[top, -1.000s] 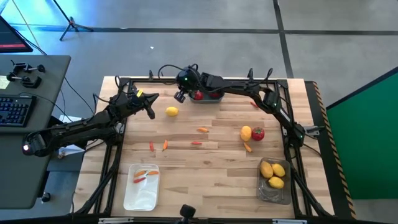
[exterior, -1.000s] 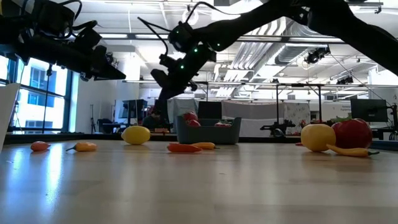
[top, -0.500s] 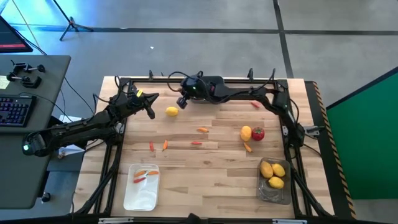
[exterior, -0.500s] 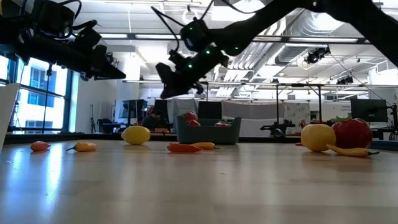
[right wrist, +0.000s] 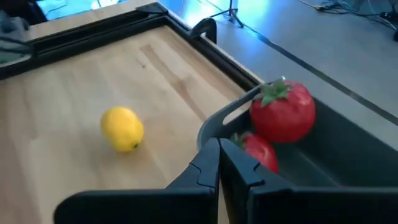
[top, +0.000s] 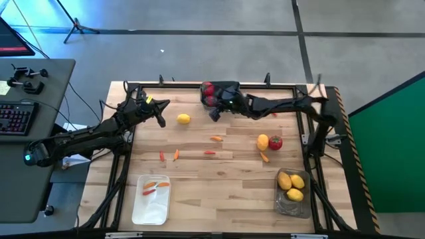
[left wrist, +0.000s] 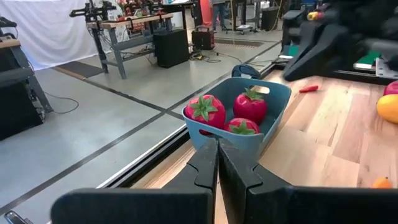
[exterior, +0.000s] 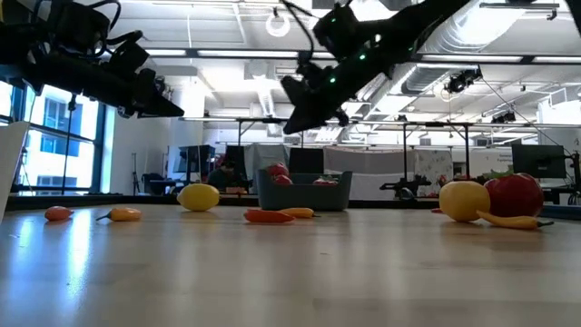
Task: Sort produce into baskets
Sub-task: Put the right yellow lemon into the black transparent bin
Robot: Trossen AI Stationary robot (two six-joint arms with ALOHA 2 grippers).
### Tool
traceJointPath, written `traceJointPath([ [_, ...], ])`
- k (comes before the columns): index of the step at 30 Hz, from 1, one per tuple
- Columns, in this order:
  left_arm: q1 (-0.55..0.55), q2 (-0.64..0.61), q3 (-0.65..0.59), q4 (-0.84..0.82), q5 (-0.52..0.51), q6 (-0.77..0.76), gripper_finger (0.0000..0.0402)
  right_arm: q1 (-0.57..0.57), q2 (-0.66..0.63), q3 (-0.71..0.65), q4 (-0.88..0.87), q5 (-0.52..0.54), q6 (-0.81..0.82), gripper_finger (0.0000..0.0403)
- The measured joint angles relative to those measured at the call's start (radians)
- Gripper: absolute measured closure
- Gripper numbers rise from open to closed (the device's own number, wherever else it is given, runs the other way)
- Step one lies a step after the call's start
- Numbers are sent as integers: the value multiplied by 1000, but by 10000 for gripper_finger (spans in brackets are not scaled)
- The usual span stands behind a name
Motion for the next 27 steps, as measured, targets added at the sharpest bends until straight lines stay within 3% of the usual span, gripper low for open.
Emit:
traceJointPath([
  [9,0,6,0,1,0,8,401,52,-134,-100,-145,8,65,403],
  [15,0,6,0,-8,68,8,402,90,-139,-108,-254,26,94,403],
  [27,0,7,0,-14,65,50,401,104,-139,-56,-383,157,100,402],
])
